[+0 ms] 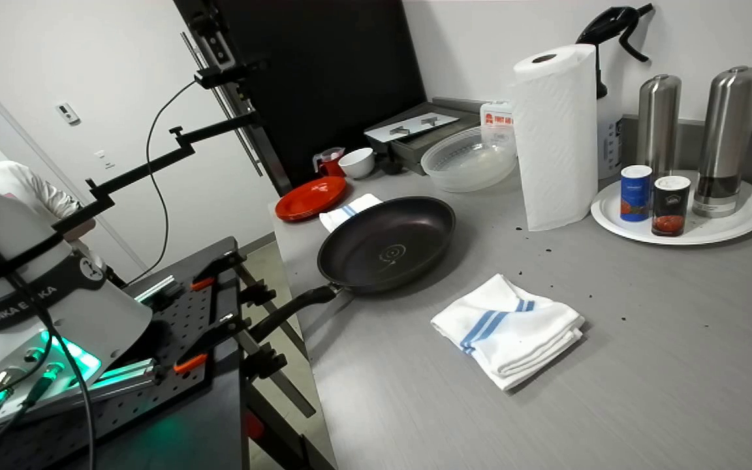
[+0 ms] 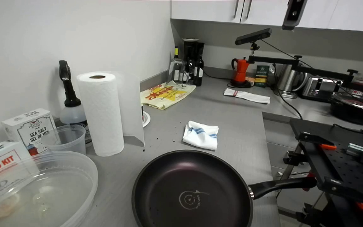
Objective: Pick up the cloth from the counter and wipe the pan
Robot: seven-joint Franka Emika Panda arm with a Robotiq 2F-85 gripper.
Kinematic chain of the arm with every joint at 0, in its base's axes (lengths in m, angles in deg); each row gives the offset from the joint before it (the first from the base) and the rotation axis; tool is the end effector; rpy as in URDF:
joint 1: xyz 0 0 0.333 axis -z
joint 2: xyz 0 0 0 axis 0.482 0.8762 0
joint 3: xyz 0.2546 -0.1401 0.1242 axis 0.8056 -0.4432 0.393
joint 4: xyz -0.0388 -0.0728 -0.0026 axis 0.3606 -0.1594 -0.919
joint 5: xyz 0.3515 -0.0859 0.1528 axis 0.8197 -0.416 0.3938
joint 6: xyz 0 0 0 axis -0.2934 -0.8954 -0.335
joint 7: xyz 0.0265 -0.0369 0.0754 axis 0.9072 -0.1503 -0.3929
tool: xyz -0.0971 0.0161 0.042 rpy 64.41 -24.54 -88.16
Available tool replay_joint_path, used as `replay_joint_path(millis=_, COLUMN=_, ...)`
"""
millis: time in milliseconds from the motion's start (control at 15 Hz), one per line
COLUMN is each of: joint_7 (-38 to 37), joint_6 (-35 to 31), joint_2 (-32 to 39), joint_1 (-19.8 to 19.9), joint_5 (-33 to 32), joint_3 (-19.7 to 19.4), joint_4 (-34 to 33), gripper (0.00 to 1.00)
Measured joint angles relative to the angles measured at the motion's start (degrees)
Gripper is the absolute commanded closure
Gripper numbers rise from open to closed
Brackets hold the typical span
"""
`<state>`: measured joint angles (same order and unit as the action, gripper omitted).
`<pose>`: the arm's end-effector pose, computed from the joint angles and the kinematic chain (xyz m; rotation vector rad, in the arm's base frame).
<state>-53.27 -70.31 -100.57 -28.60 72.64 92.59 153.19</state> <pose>0.3622 0.0294 0.4314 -3.1278 0.2523 -0.0514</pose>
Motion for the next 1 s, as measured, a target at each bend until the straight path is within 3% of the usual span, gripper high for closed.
replay_joint_path(millis=533, joint_7=-6.95, joint_6=-4.65, joint_2=11.27, joint_1=2.68, joint_5=-0.02, joint_3=-0.18, joint_4=0.03, gripper=0.0)
replay_joint_path(millis=1000, joint_7=-16.59, joint_6=-16.91, joint_2=26.52, joint_1=6.18, joint_5=-0.18, joint_3=-2.08, joint_4=-3.46, gripper=0.0)
